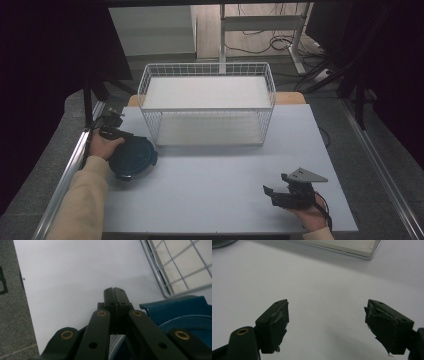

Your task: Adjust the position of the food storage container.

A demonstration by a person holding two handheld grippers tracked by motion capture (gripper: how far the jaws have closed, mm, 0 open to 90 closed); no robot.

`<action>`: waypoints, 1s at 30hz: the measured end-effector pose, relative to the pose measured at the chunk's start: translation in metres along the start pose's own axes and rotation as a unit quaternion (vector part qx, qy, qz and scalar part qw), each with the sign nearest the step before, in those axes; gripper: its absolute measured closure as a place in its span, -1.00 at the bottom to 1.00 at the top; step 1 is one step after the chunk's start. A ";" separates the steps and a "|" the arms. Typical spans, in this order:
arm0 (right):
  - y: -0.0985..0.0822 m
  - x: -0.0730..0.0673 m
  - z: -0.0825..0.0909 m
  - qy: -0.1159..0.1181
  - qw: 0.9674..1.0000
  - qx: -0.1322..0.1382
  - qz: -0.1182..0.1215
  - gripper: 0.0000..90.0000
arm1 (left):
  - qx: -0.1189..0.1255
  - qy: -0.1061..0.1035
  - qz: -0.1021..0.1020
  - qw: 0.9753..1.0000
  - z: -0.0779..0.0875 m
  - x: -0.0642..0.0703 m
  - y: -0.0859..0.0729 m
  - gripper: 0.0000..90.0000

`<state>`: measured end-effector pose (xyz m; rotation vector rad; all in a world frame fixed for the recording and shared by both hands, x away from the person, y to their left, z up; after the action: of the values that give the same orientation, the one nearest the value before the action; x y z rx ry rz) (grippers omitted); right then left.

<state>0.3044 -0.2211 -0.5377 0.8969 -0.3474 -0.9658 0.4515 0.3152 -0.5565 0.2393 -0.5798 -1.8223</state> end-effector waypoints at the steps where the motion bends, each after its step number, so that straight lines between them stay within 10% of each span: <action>1: 0.000 0.000 0.000 -0.001 1.000 0.000 0.000 -0.58 | 0.000 0.000 0.000 1.000 0.000 0.000 0.000 1.00; 30: 0.004 -0.007 0.004 0.003 1.000 0.009 0.006 -0.58 | 0.006 -0.083 -0.083 0.993 0.017 0.086 -0.047 1.00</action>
<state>0.3000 -0.2170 -0.5315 0.9125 -0.3566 -0.9512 0.3769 0.2503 -0.5549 0.1477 -0.7041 -2.0135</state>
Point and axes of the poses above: each handheld gripper's, and its own axes: z roughly backward along the jaws, y roughly out of its top, x roughly to its right, the point moved 7 cm from there along -z, roughly forward along the jaws, and after that the axes turned 4 degrees about -z, right-handed, at the moved point
